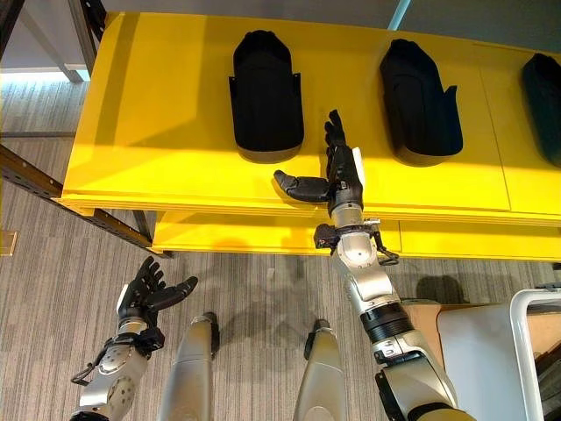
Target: Move parts from the plastic box to the shelf.
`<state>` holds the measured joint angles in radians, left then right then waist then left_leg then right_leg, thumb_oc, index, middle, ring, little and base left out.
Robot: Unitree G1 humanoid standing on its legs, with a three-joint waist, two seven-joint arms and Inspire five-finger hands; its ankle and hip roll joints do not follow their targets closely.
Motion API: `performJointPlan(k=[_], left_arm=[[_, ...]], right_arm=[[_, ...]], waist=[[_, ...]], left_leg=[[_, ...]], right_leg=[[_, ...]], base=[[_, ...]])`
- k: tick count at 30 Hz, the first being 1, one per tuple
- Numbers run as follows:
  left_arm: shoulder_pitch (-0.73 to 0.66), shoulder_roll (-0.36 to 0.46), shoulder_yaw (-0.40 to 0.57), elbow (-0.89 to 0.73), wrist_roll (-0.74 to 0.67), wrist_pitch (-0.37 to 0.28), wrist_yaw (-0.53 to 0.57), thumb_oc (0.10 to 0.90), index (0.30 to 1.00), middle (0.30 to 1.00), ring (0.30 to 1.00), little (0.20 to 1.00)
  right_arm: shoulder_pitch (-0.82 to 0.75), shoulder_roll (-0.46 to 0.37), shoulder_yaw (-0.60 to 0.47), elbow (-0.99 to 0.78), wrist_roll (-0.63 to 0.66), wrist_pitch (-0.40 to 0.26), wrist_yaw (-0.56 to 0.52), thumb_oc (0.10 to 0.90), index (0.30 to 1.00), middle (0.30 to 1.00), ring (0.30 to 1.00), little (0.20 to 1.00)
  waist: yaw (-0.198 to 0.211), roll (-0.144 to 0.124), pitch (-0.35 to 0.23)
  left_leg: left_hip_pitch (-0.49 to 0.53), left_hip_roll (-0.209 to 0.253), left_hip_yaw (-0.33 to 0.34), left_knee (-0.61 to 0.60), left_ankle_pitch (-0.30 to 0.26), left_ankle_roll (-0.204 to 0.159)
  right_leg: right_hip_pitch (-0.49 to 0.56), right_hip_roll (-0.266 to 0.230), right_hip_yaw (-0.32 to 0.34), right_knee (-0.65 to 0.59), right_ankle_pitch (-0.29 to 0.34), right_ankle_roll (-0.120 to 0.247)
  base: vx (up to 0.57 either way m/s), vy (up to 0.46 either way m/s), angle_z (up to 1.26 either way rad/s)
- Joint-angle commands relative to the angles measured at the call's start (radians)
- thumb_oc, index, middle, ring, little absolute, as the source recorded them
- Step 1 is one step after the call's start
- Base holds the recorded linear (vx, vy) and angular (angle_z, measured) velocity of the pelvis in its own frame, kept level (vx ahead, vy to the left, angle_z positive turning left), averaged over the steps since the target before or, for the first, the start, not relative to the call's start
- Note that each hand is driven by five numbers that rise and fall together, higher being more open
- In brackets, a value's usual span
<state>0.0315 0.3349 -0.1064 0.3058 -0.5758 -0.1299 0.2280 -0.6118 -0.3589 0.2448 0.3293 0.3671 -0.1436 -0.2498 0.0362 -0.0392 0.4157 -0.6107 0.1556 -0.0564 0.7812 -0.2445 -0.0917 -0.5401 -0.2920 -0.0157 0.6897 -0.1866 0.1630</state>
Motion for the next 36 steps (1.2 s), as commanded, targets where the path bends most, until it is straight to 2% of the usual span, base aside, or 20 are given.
performJointPlan(k=[1,15,36], left_arm=[[-0.003,0.067,0.013,-0.091,0.016,-0.078,-0.014,0.900,1.000,1.000,1.000,1.000],[0.006,0.075,0.021,-0.090,-0.002,-0.087,-0.019,0.900,1.000,1.000,1.000,1.000],[0.011,0.072,0.025,-0.091,-0.009,-0.088,-0.014,0.900,1.000,1.000,1.000,1.000]], right_arm=[[-0.147,-0.007,-0.015,0.000,0.013,-0.080,0.007,0.900,1.000,1.000,1.000,1.000],[-0.241,-0.027,0.002,0.037,0.006,-0.079,0.002,0.900,1.000,1.000,1.000,1.000],[-0.239,-0.011,0.020,0.063,0.011,-0.069,0.013,0.900,1.000,1.000,1.000,1.000]], waist=[[0.040,0.000,-0.057],[0.056,0.000,-0.056],[0.063,0.000,-0.056]], left_leg=[[-0.039,0.003,-0.068,-0.045,0.039,0.021],[-0.044,-0.002,-0.071,-0.046,0.045,0.021],[-0.040,-0.006,-0.070,-0.049,0.046,0.023]], right_leg=[[0.081,0.003,-0.018,0.033,-0.063,-0.066],[0.080,0.002,-0.022,0.034,-0.061,-0.067],[0.085,0.000,-0.023,0.033,-0.061,-0.065]], base=[[0.00,0.000,0.00],[0.00,0.000,0.00],[0.00,0.000,0.00]])
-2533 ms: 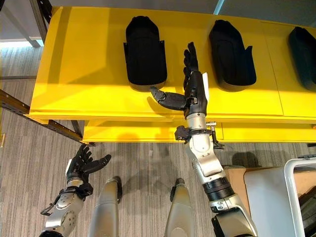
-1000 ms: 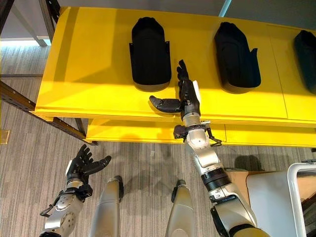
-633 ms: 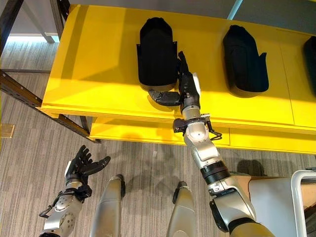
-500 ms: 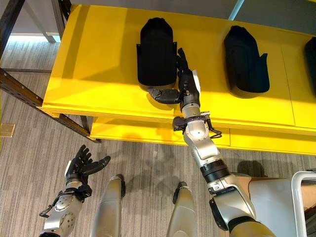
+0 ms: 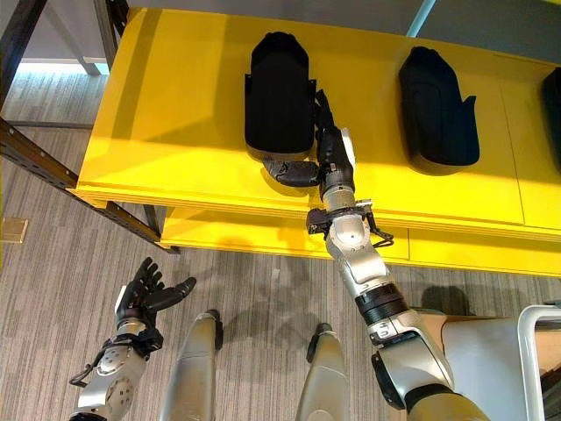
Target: Move parts from the plastic box to the shelf.
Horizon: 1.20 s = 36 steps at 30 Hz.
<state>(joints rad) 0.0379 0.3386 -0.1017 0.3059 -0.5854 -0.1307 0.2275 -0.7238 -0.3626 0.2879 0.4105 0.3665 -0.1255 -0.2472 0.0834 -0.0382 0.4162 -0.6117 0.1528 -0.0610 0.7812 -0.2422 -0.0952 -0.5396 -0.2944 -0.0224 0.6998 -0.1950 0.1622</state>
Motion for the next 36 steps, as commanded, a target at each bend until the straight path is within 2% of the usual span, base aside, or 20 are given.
performJointPlan(k=[1,24,31,36], left_arm=[[0.004,0.069,0.020,-0.091,0.001,-0.088,-0.014,0.900,1.000,1.000,1.000,1.000],[0.004,0.069,0.017,-0.088,0.008,-0.084,-0.014,0.900,1.000,1.000,1.000,1.000],[0.001,0.070,0.017,-0.086,0.012,-0.082,-0.015,0.900,1.000,1.000,1.000,1.000],[0.004,0.063,0.029,-0.084,0.025,-0.080,-0.009,0.900,1.000,1.000,1.000,1.000]], right_arm=[[-0.127,-0.007,-0.023,-0.018,0.012,-0.087,0.011,0.900,1.000,1.000,1.000,1.000],[-0.130,-0.021,-0.025,-0.027,-0.019,-0.083,0.004,0.900,1.000,1.000,1.000,1.000],[-0.124,-0.064,-0.044,-0.083,-0.081,-0.080,-0.021,0.900,1.000,1.000,1.000,1.000],[-0.104,-0.122,-0.077,-0.191,-0.203,-0.080,-0.055,0.900,1.000,1.000,1.000,1.000]], waist=[[0.015,-0.001,-0.057],[0.013,-0.002,-0.056],[0.006,-0.004,-0.057],[-0.003,-0.007,-0.058]], left_leg=[[-0.039,-0.003,-0.065,-0.049,0.044,0.027],[-0.036,0.000,-0.063,-0.049,0.043,0.028],[-0.035,0.001,-0.064,-0.048,0.042,0.027],[-0.036,0.003,-0.062,-0.047,0.041,0.027]], right_leg=[[0.085,0.003,-0.017,0.023,-0.053,-0.064],[0.080,0.002,-0.013,0.028,-0.055,-0.065],[0.079,0.004,-0.011,0.028,-0.054,-0.064],[0.077,0.006,-0.009,0.029,-0.056,-0.065]], base=[[0.00,0.000,0.00],[0.00,0.000,0.00],[0.00,0.000,0.00],[0.00,0.000,0.00]])
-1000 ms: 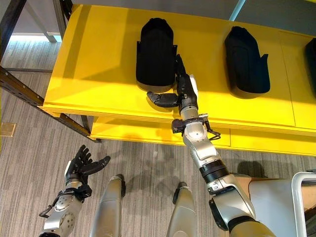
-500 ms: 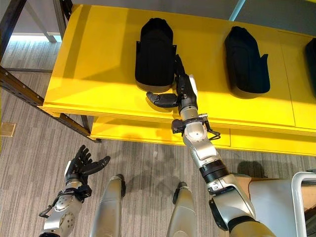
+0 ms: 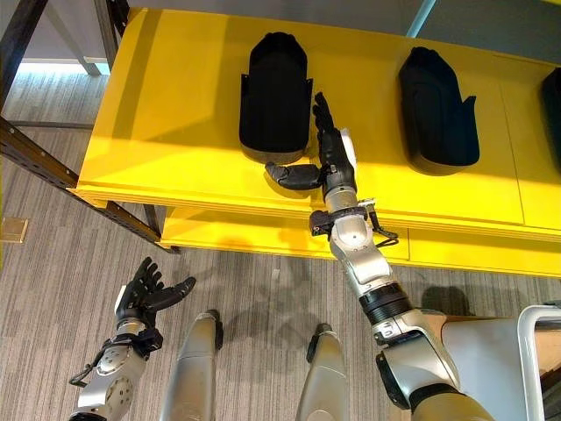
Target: Move parts from the plastic box to the shelf.
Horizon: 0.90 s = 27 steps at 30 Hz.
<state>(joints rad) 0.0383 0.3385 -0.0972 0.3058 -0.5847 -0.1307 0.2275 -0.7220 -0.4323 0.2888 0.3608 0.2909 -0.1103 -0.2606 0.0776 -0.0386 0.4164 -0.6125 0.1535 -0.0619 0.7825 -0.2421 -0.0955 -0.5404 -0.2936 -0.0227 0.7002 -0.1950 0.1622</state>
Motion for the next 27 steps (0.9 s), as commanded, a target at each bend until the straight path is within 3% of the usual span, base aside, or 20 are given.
performJointPlan(k=[1,14,21,27], left_arm=[[0.003,0.061,0.028,-0.085,0.027,-0.082,-0.006,0.900,1.000,1.000,1.000,1.000],[-0.001,0.047,0.028,-0.084,0.042,-0.077,0.008,0.900,1.000,1.000,1.000,1.000],[0.007,0.040,0.032,-0.081,0.047,-0.074,0.009,0.900,1.000,1.000,1.000,1.000],[0.024,0.023,0.033,-0.069,0.054,-0.072,-0.015,0.900,1.000,1.000,1.000,1.000]], right_arm=[[-0.094,-0.066,-0.094,-0.177,-0.162,-0.101,-0.057,0.900,1.000,1.000,1.000,1.000],[0.004,-0.071,-0.148,-0.387,-0.255,-0.138,-0.064,0.900,1.000,1.000,1.000,1.000],[0.129,-0.026,-0.162,-0.479,-0.208,-0.171,-0.026,0.900,1.000,1.000,1.000,1.000],[0.352,-0.010,-0.205,-0.576,-0.134,-0.210,0.059,0.900,1.000,1.000,1.000,1.000]], waist=[[-0.001,-0.008,-0.059],[-0.025,-0.007,-0.067],[-0.037,-0.006,-0.070],[-0.072,-0.005,-0.092]], left_leg=[[-0.035,0.003,-0.061,-0.047,0.039,0.027],[-0.036,0.008,-0.063,-0.052,0.048,0.025],[-0.011,0.014,-0.061,-0.085,0.065,0.021],[0.077,0.046,-0.052,-0.186,0.106,0.008]], right_leg=[[0.077,0.007,-0.008,0.030,-0.058,-0.065],[0.065,0.014,-0.002,0.035,-0.059,-0.068],[0.080,0.018,-0.002,0.016,-0.051,-0.068],[0.143,0.040,-0.008,-0.068,-0.021,-0.060]], base=[[0.00,0.000,0.00],[0.00,-0.002,0.00],[0.00,-0.005,0.00],[0.01,-0.032,-0.08]])
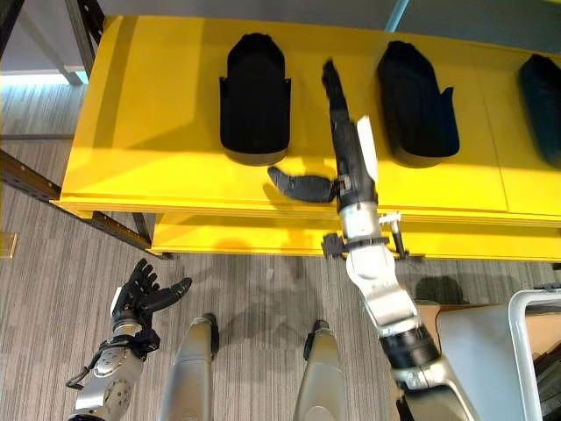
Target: Move parts from the plastic box to the shelf.
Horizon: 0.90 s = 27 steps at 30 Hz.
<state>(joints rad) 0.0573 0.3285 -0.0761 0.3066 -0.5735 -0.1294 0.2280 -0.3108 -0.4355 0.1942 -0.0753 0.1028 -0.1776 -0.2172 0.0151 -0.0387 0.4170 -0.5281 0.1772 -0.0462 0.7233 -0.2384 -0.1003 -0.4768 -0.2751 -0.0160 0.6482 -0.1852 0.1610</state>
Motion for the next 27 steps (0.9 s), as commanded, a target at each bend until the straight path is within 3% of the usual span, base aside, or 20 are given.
performJointPlan(k=[1,4,8,14,20,23,25,27], left_arm=[[0.009,0.031,0.013,-0.070,0.045,-0.074,-0.023,0.900,1.000,1.000,1.000,1.000],[0.020,0.033,0.021,-0.070,0.050,-0.077,-0.038,0.900,1.000,1.000,1.000,1.000],[0.040,0.022,0.035,-0.044,0.060,-0.089,-0.080,0.900,1.000,1.000,1.000,1.000],[0.048,-0.003,0.035,-0.025,0.056,-0.105,-0.099,0.900,1.000,1.000,1.000,1.000],[0.055,-0.037,0.029,-0.014,0.049,-0.116,-0.109,0.900,1.000,1.000,1.000,1.000],[0.059,-0.048,0.027,-0.016,0.050,-0.118,-0.122,0.900,1.000,1.000,1.000,1.000],[0.054,-0.051,0.019,-0.018,0.057,-0.122,-0.131,0.900,1.000,1.000,1.000,1.000],[0.054,-0.052,0.014,-0.022,0.058,-0.123,-0.141,0.900,1.000,1.000,1.000,1.000]], right_arm=[[-0.017,-0.008,-0.126,-0.151,0.077,-0.151,0.035,0.900,1.000,1.000,1.000,1.000],[0.043,-0.016,-0.144,-0.177,0.111,-0.164,0.070,0.900,1.000,1.000,1.000,1.000],[0.228,0.001,-0.197,-0.179,0.225,-0.178,0.152,0.900,1.000,1.000,1.000,1.000],[0.358,0.048,-0.205,-0.157,0.331,-0.184,0.220,0.900,1.000,1.000,1.000,1.000],[0.415,0.035,-0.184,-0.098,0.387,-0.173,0.267,0.900,1.000,1.000,1.000,1.000],[0.454,0.012,-0.193,-0.087,0.371,-0.168,0.279,0.900,1.000,1.000,1.000,1.000],[0.482,0.011,-0.210,-0.075,0.368,-0.166,0.276,0.900,1.000,1.000,1.000,1.000],[0.504,0.020,-0.216,-0.059,0.374,-0.160,0.280,0.900,1.000,1.000,1.000,1.000]], waist=[[-0.019,-0.003,-0.099],[-0.034,0.003,-0.110],[-0.081,0.026,-0.151],[-0.112,0.050,-0.188],[-0.119,0.069,-0.212],[-0.117,0.070,-0.211],[-0.123,0.065,-0.212],[-0.129,0.055,-0.212]], left_leg=[[0.016,0.029,-0.062,-0.156,0.114,0.011],[0.057,0.045,-0.049,-0.223,0.146,0.005],[0.210,0.105,-0.002,-0.443,0.243,-0.019],[0.305,0.162,0.039,-0.585,0.322,-0.034],[0.358,0.208,0.057,-0.664,0.417,-0.045],[0.361,0.222,0.065,-0.671,0.508,-0.050],[0.351,0.227,0.113,-0.673,0.563,-0.048],[0.350,0.213,0.148,-0.660,0.543,-0.038]], right_leg=[[0.096,0.030,-0.014,-0.039,-0.022,-0.055],[0.120,0.049,-0.017,-0.085,-0.009,-0.052],[0.195,0.088,-0.014,-0.217,0.026,-0.041],[0.216,0.122,-0.007,-0.229,0.020,-0.053],[0.232,0.187,-0.011,-0.205,-0.026,-0.097],[0.252,0.216,-0.027,-0.221,-0.033,-0.122],[0.283,0.220,-0.046,-0.269,-0.021,-0.133],[0.301,0.218,-0.053,-0.315,0.001,-0.135]], base=[[0.02,-0.015,-0.14],[0.02,-0.030,-0.17],[0.04,-0.048,-0.29],[0.01,-0.060,-0.18],[-0.03,-0.138,-0.09],[-0.03,-0.160,0.03],[-0.03,-0.146,0.11],[-0.02,-0.118,0.40]])
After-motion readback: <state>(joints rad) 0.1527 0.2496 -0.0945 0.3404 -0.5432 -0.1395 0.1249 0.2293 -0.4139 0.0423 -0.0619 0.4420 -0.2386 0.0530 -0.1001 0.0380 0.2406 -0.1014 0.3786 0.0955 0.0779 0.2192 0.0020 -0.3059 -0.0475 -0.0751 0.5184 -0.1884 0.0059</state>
